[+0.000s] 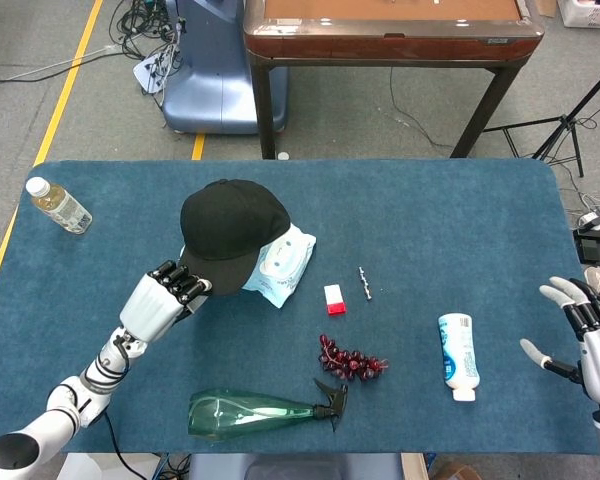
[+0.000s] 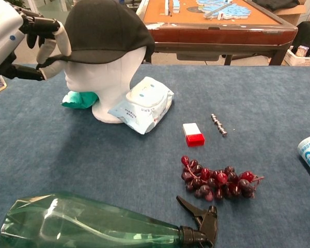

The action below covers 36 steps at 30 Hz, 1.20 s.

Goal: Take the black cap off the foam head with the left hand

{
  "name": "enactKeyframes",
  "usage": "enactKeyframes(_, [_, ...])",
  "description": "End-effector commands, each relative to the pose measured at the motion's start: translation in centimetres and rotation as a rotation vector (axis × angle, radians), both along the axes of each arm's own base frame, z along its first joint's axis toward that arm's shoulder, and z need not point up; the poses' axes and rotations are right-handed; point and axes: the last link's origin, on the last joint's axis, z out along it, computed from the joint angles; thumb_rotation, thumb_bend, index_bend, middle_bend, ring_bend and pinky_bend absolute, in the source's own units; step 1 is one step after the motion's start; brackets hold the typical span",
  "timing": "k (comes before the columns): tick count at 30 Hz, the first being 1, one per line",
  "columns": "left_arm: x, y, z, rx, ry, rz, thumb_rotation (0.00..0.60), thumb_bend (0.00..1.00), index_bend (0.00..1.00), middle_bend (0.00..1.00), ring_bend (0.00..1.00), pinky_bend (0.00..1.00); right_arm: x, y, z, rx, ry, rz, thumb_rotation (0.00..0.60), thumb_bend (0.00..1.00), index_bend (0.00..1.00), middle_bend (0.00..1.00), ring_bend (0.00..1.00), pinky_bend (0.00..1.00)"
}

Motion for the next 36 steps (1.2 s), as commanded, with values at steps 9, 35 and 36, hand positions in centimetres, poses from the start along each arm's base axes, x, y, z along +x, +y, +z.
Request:
enactKeyframes(9, [2.0,0.3,1.3,0.06,0.013,-0.044,0.6,0.67,0.61,0.8,0.63,0.66,0.0,0.0,0.0,0.001,-0.001,0.001,0.6,0.13,0.25,0.22,0.16,0.3])
enactKeyframes(35, [6.3,3.5,3.0,0.1,0.08,-0.036,0.6,0.66,0.63,0.82,0.64,0.67,0.0,0.0,-0.1,0.012,-0.002,0.002,0.6,0.13,0.25,0.22,0.16,0.3])
enactKeyframes(36, [6.5,3.5,3.1,0.103,0.078,-0.041,0.6,0.66,0.63,0.82,0.64,0.67,0.0,0.0,0.0,0.012,-0.002,0.001,0.6,0.13,0.25,0.22,0.16,0.3])
